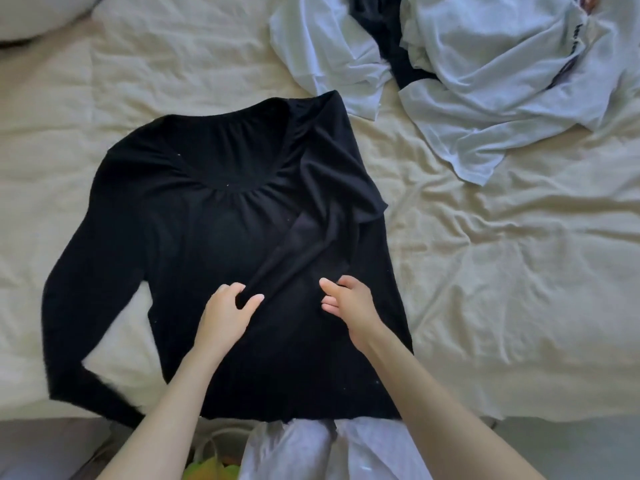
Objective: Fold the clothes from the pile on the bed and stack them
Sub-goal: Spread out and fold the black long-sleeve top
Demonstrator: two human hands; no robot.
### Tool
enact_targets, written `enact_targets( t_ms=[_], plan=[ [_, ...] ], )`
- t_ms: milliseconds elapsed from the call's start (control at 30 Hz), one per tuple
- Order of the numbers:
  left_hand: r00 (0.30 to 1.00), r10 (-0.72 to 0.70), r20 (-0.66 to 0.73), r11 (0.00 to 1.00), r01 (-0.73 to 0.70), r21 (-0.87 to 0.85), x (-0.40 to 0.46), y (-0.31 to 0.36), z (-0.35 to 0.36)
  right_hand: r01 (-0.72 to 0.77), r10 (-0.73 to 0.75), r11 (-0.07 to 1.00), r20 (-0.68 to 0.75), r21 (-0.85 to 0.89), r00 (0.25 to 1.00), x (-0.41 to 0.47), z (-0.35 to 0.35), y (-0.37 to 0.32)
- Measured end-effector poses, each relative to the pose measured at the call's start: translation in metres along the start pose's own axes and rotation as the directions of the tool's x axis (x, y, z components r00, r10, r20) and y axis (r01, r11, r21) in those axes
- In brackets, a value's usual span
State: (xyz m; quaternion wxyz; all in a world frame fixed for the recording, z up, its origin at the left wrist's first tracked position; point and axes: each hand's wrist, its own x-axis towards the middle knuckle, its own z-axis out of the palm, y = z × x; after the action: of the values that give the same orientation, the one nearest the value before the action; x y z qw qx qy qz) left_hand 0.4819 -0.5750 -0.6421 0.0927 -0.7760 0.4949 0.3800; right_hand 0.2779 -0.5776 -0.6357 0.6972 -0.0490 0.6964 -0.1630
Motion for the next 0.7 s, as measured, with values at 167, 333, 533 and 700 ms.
enact_targets(
  t_ms=[167, 333, 533, 700],
  plan=[
    [0.998, 0.054, 0.012, 0.991, -0.055, 0.120, -0.019, -0.038, -0.007, -0.021, 0.021, 1.000, 0.032, -0.015, 0.999, -0.016, 0.035, 0.031],
    [0.998, -0.011, 0.063, 0.998, 0.007, 0.069, -0.033, -0.085, -0.010, -0.020, 0.020, 0.999, 0.005, -0.037, 1.000, -0.034, 0.075, 0.070],
    [0.993, -0.043, 0.106, 0.959, 0.071, -0.273, -0.061, -0.138, -0.004, -0.013, 0.018, 0.998, -0.073, 0.065, 0.997, -0.046, 0.108, 0.112],
    [0.990, -0.124, 0.060, 0.771, 0.134, -0.622, -0.080, -0.157, -0.003, -0.022, 0.030, 0.995, -0.075, 0.102, 0.997, -0.052, 0.124, 0.136]
  ],
)
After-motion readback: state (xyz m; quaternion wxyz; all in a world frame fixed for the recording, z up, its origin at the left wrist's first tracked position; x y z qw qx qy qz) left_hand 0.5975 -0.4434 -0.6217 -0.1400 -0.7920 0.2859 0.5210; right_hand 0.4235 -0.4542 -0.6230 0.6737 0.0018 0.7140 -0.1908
